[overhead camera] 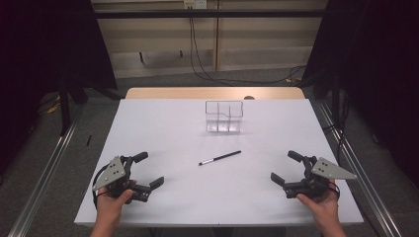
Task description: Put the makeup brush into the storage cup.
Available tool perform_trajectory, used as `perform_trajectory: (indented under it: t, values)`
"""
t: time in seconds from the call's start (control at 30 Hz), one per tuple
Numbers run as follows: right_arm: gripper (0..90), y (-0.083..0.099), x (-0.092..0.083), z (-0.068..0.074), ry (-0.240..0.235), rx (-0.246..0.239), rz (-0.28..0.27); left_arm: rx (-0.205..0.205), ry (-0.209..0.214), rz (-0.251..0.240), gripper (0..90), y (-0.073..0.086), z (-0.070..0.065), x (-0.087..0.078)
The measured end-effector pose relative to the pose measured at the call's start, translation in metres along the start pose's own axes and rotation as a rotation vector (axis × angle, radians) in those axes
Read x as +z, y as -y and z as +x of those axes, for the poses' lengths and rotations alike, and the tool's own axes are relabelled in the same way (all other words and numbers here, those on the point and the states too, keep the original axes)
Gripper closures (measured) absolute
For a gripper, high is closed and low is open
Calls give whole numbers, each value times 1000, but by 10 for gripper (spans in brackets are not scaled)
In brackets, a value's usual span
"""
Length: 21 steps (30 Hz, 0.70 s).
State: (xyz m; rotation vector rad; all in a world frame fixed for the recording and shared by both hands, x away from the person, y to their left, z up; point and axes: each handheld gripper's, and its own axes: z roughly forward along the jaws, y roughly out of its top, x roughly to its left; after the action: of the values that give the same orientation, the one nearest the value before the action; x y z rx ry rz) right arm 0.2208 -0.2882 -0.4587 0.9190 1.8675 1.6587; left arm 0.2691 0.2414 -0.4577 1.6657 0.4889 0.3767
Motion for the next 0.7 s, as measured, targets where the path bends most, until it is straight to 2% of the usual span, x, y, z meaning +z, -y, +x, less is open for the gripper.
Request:
perform_trajectory:
  t: [0.2,0.27,0.43,0.7]
  values:
    - [0,-4,7,2,-7,-9,16,-3,-1,-3,0,0,0,-1]
    - [0,-5,12,5,-19,-25,29,-6,-4,-7,0,-1,0,-2]
    - [0,-8,18,6,-32,-9,27,-13,-4,-9,0,0,0,-2]
    - [0,-13,31,5,-38,-9,25,-10,-12,-8,0,0,1,-3]
